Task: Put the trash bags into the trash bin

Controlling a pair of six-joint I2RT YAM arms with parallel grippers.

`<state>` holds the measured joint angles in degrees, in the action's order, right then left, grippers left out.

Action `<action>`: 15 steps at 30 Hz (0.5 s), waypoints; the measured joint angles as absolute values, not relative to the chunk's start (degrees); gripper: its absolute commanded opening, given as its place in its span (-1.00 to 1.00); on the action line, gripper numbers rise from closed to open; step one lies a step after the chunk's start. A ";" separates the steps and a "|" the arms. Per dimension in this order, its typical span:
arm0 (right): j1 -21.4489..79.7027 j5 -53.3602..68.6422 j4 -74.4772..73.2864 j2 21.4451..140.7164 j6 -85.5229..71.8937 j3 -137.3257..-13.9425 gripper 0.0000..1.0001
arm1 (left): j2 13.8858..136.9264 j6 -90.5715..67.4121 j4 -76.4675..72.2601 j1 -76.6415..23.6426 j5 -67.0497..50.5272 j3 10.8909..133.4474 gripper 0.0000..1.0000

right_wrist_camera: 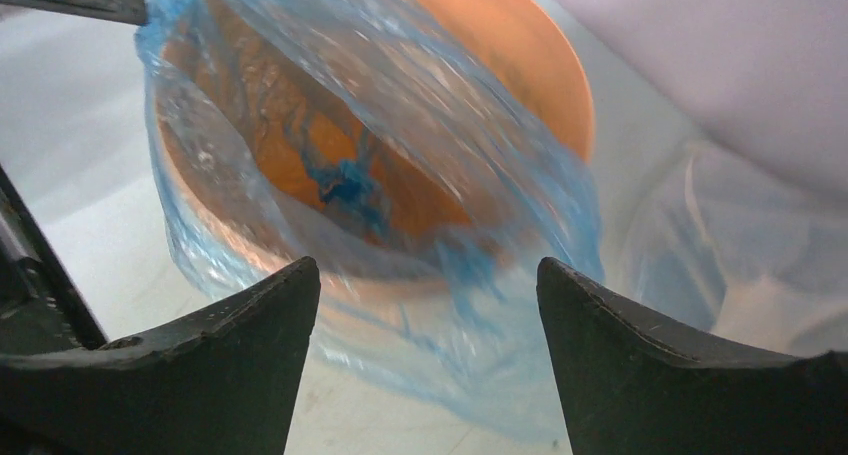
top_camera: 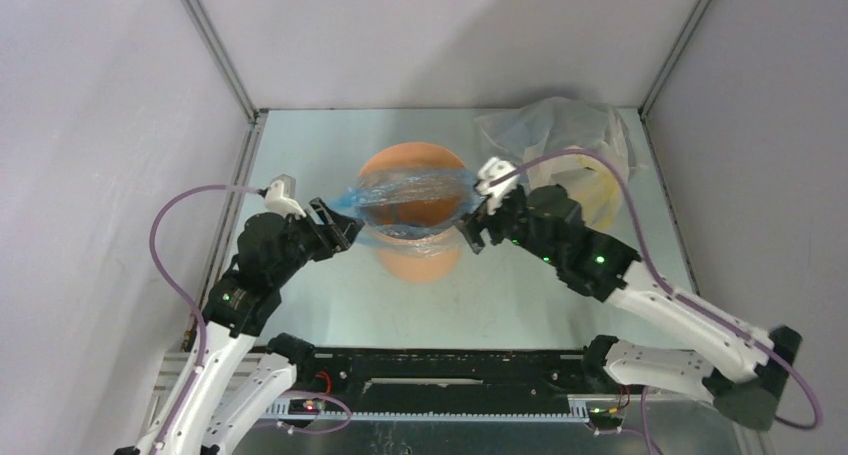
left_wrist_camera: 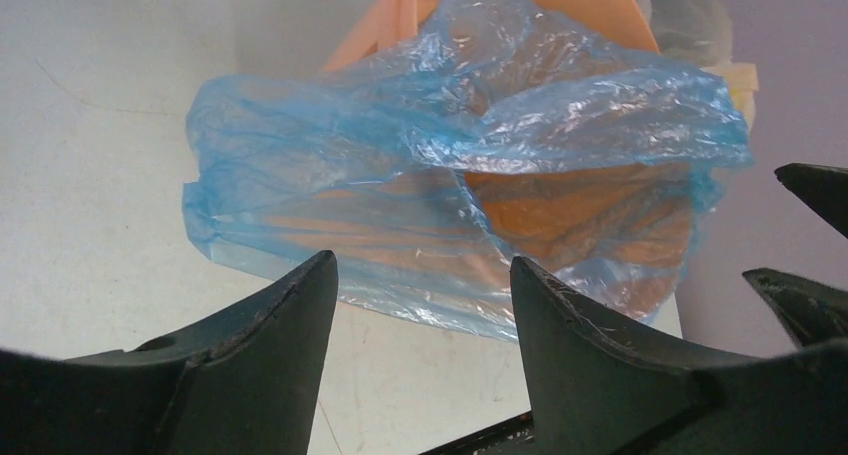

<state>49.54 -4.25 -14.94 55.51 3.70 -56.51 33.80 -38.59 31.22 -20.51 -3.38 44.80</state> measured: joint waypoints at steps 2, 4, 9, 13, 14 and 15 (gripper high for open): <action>53.52 -6.94 -12.97 60.40 8.78 -59.11 0.66 | 34.59 -39.24 31.16 -20.75 -2.63 44.80 0.43; 56.58 -9.63 -11.31 64.73 13.47 -61.28 0.67 | 35.29 -40.03 30.79 -20.84 -1.93 44.80 0.43; 59.88 -13.96 -9.69 75.79 22.87 -68.86 0.70 | 37.10 -40.60 29.47 -20.88 -1.39 44.91 0.40; 59.68 -15.51 -9.65 80.86 27.09 -73.25 0.55 | 39.75 -40.51 28.62 -20.88 -1.17 46.02 0.27; 59.53 -15.51 -9.72 81.52 27.70 -73.84 0.52 | 40.42 -40.47 28.47 -20.88 -1.15 46.35 0.26; 59.27 -15.42 -9.85 82.21 28.16 -74.59 0.49 | 41.17 -40.34 28.29 -20.88 -1.13 46.68 0.25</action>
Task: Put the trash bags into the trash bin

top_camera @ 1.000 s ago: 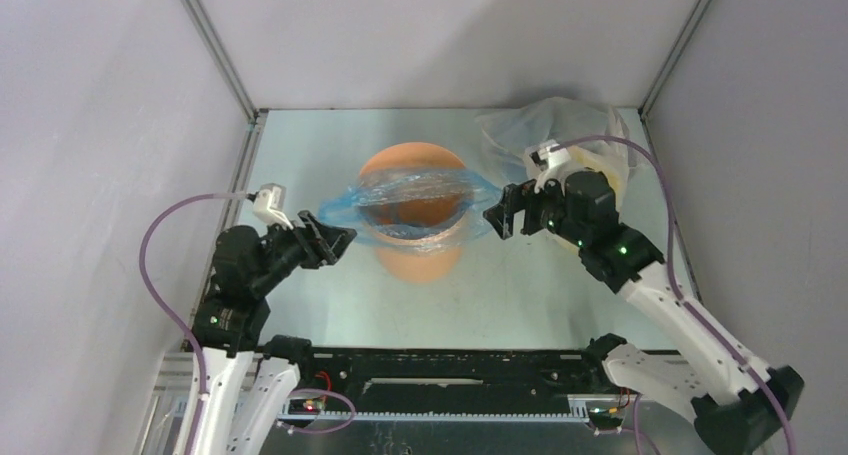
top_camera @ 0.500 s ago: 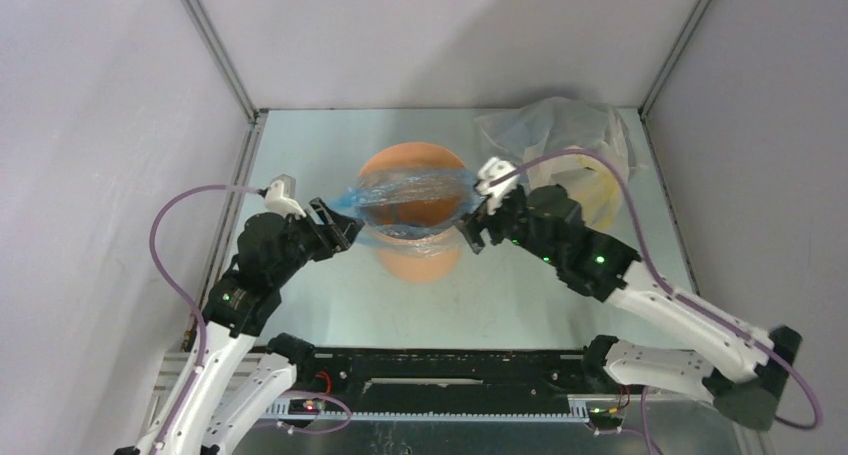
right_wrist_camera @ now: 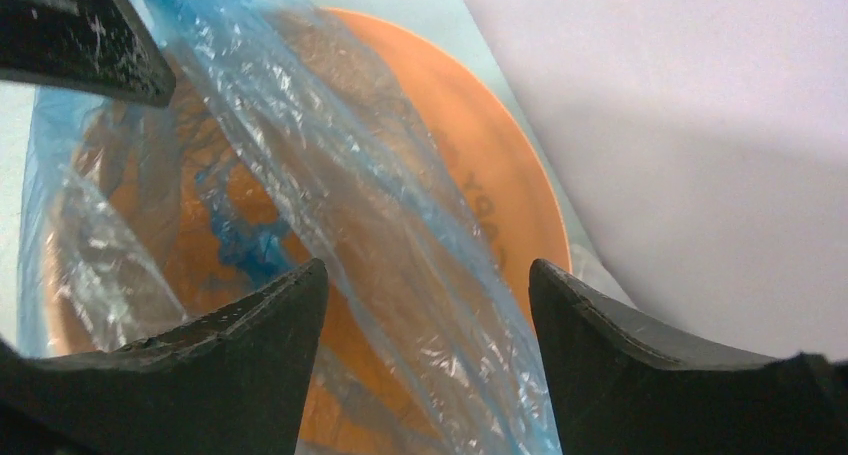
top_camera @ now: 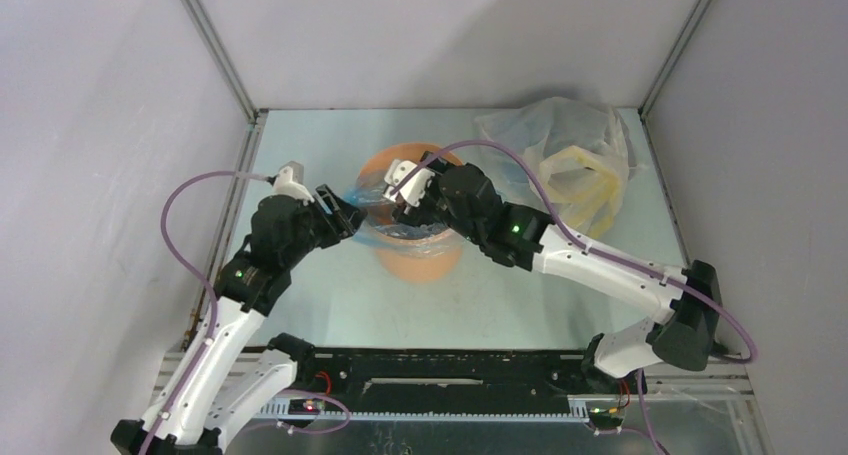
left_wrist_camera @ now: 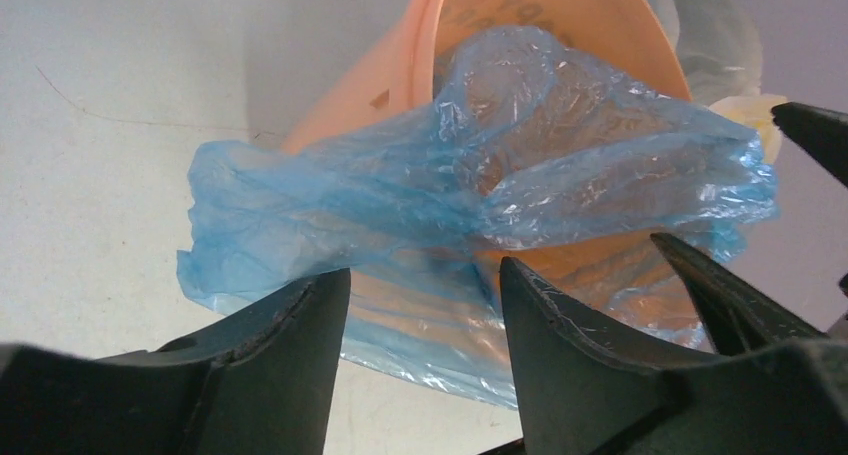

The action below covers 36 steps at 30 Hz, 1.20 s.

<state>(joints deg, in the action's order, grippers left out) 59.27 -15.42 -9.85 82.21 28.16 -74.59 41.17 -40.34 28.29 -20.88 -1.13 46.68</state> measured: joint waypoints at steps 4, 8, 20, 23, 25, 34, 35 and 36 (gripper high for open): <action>58.35 -14.44 -10.22 84.55 29.69 -77.60 0.45 | 43.57 -40.01 27.94 -20.88 -1.06 47.16 0.22; 57.30 -12.53 -11.60 86.08 30.87 -79.70 0.37 | 44.71 -39.44 27.97 -20.32 -1.26 48.10 0.10; 50.78 -2.33 -17.08 89.49 28.62 -86.61 -0.32 | 48.07 -36.45 27.29 -17.85 -4.73 50.22 -0.10; 48.38 1.21 -18.83 90.17 26.74 -89.43 0.15 | 48.97 -35.90 27.09 -17.80 -5.15 50.50 -0.09; 47.40 2.26 -19.33 90.26 26.06 -90.15 0.31 | 49.10 -35.75 27.09 -17.80 -5.21 50.50 -0.09; 51.77 1.04 -21.08 89.52 28.27 -88.79 0.72 | 49.47 -34.39 27.75 -17.78 -5.74 51.35 -0.08; 52.62 0.34 -21.08 89.25 29.04 -88.25 0.73 | 49.47 -34.35 27.81 -17.78 -5.76 51.35 -0.07; 53.25 -0.27 -20.97 89.10 29.56 -87.81 0.73 | 49.47 -34.28 27.86 -17.76 -5.78 51.35 -0.06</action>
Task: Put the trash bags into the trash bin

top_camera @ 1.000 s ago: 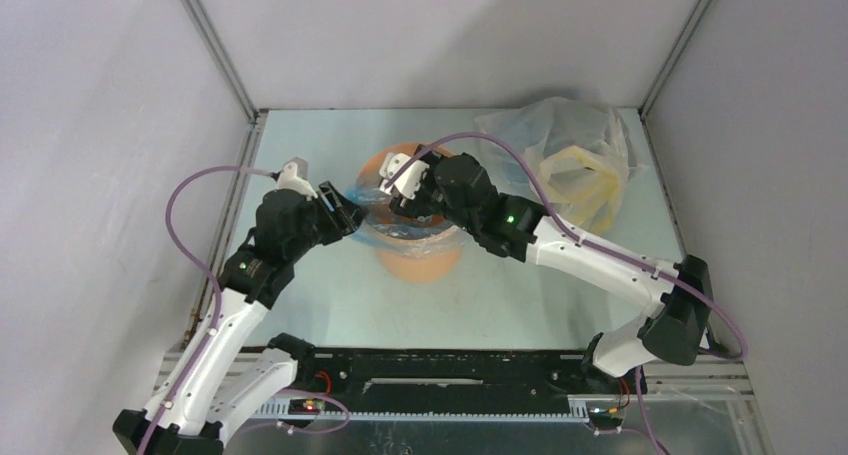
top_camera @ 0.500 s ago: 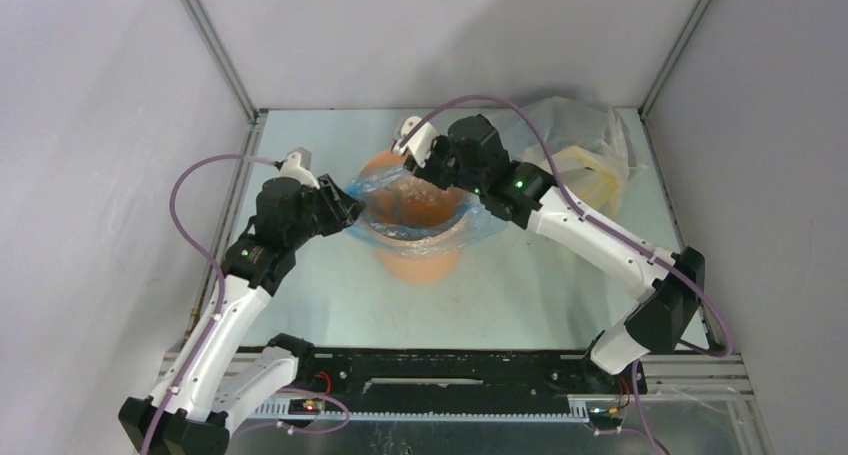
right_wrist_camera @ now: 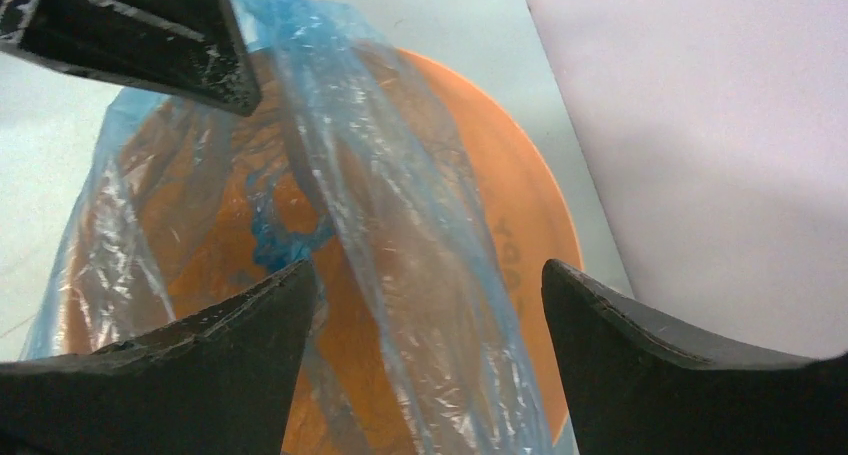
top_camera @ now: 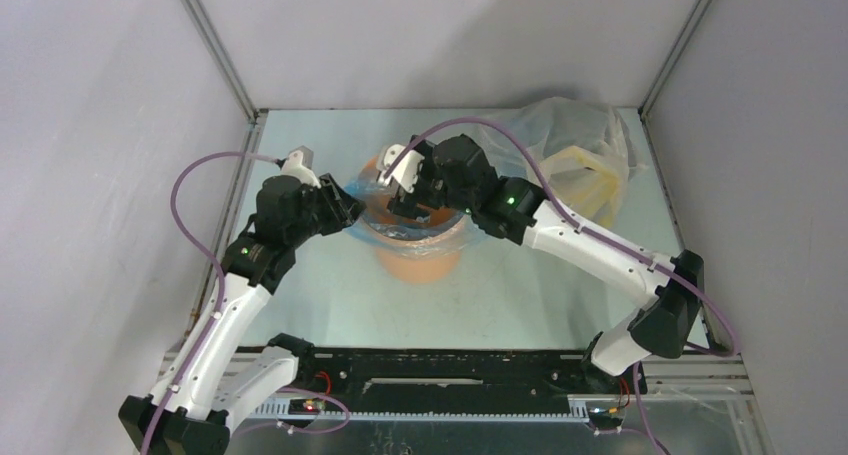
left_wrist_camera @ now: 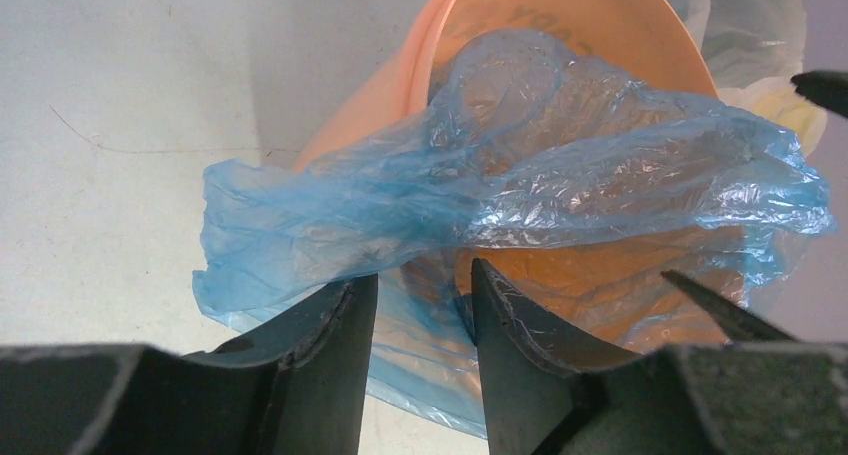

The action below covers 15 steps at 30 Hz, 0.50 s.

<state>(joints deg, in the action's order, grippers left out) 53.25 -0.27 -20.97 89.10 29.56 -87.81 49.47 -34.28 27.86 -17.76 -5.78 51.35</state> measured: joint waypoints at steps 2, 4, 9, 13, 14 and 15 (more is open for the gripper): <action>54.48 -1.87 -20.49 89.01 30.96 -86.80 0.73 | 49.45 -34.15 27.97 -17.74 -5.78 51.35 -0.06; 55.42 -3.38 -20.27 89.03 31.99 -86.08 0.72 | 49.45 -34.04 27.99 -17.72 -5.80 51.35 -0.06; 55.35 -7.70 -18.28 90.35 34.22 -85.97 0.02 | 49.45 -34.02 28.01 -17.69 -6.15 51.35 -0.06; 54.89 -8.82 -17.34 93.03 34.79 -87.07 -0.28 | 49.45 -34.02 28.03 -17.69 -6.20 51.35 -0.06; 54.57 -8.38 -17.41 93.73 34.52 -87.50 -0.30 | 49.47 -34.00 28.03 -17.69 -6.20 51.35 -0.06; 54.28 -7.35 -17.45 94.35 34.11 -87.99 -0.31 | 49.47 -34.00 28.03 -17.69 -6.20 51.35 -0.06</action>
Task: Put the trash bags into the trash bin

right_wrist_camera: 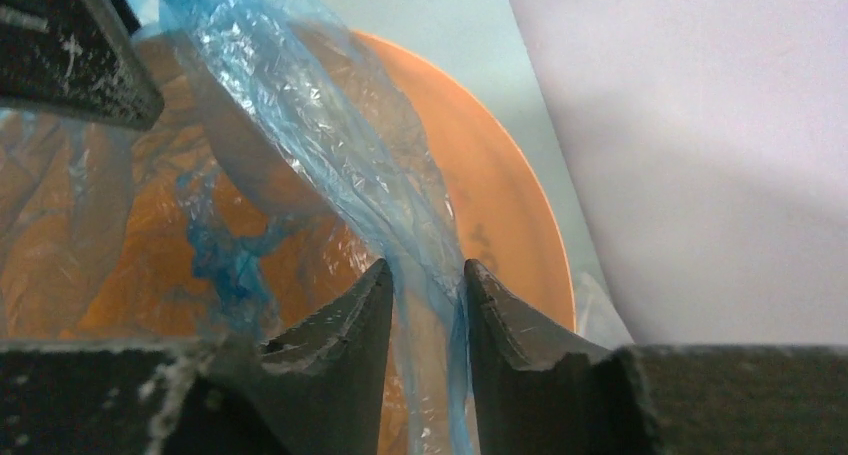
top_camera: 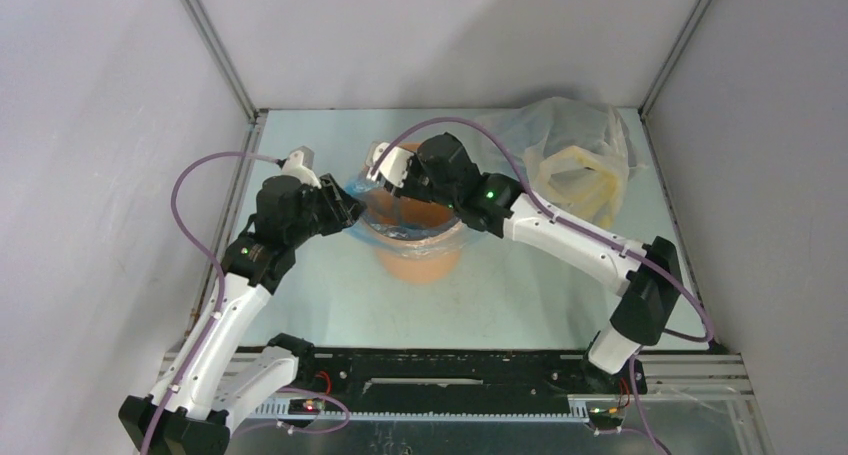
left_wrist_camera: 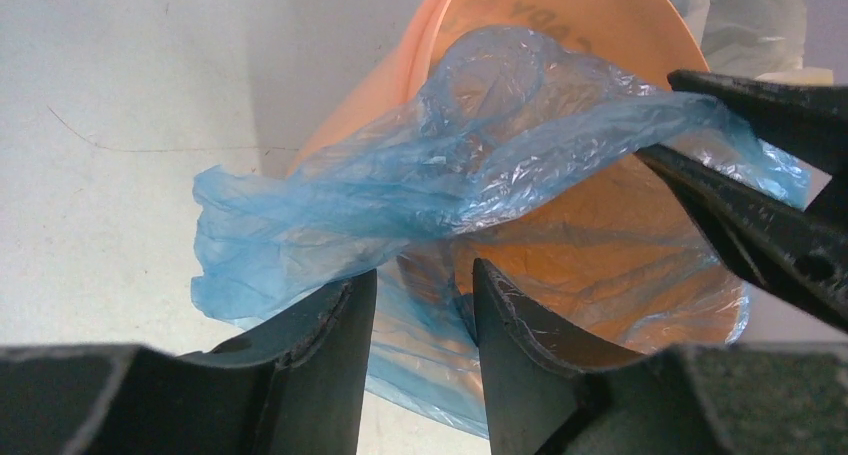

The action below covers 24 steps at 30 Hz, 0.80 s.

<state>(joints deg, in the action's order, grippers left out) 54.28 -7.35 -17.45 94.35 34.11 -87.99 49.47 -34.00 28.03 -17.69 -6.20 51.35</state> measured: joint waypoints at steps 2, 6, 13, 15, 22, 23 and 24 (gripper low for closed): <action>53.17 -4.89 -17.76 95.31 32.88 -89.45 -0.31 | 49.47 -34.00 28.03 -17.69 -6.20 51.35 -0.06; 49.28 1.04 -18.57 97.06 29.50 -94.28 -0.33 | 49.47 -33.98 28.03 -17.69 -6.22 51.35 -0.06; 43.11 8.40 -20.73 101.65 23.33 -104.36 -0.49 | 49.47 -33.93 28.03 -17.69 -6.28 51.35 -0.07; 42.04 9.80 -21.67 103.39 21.82 -106.39 -0.48 | 49.47 -33.89 28.03 -17.69 -6.31 51.35 -0.07; 39.48 14.52 -25.61 110.69 17.28 -112.53 -0.46 | 49.45 -33.50 28.03 -17.69 -6.44 51.33 -0.07; 39.09 15.38 -26.28 112.09 16.49 -113.97 -0.46 | 49.45 -33.43 28.03 -17.69 -6.44 51.33 -0.07; 38.76 15.92 -26.74 113.10 15.81 -115.07 -0.46 | 49.45 -33.41 28.03 -17.69 -6.46 51.33 -0.07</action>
